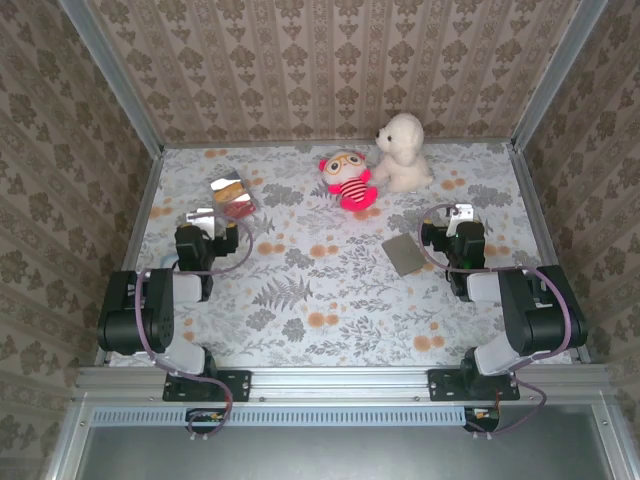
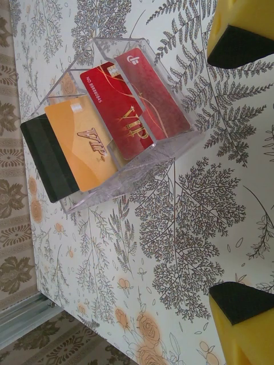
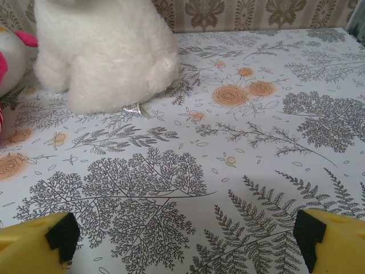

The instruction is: Take the credit cards out of the card holder

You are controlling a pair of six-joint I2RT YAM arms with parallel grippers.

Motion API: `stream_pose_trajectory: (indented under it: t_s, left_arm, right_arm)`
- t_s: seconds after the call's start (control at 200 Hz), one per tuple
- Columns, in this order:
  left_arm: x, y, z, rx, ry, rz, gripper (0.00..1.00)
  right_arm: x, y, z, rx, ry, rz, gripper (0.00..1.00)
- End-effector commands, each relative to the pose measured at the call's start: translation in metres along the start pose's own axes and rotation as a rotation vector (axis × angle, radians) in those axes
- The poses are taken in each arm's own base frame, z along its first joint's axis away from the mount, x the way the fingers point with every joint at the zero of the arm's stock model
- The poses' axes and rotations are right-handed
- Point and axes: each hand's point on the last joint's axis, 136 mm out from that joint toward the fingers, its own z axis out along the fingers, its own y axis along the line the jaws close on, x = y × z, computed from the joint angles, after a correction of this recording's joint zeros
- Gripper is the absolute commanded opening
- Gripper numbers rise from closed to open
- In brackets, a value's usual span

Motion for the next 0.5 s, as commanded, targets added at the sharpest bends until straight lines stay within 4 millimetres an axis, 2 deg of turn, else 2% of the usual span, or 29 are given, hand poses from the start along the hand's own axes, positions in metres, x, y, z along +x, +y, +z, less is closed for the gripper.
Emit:
stream_pose_trajectory:
  t_s: [0.0,0.495]
  left_arm:
    - [-0.0052,-0.0014,0.0015,0.006,-0.01,0.006,1.0]
    - [-0.005,-0.0018,0.0015,0.008,-0.01,0.006,1.0]
  right_arm:
    - [-0.0074,0.0032,0.0021,-0.02,-0.014,-0.01,1.0]
    - [-0.0072,0.0039,0.0025,-0.022,-0.012,-0.01,1.0]
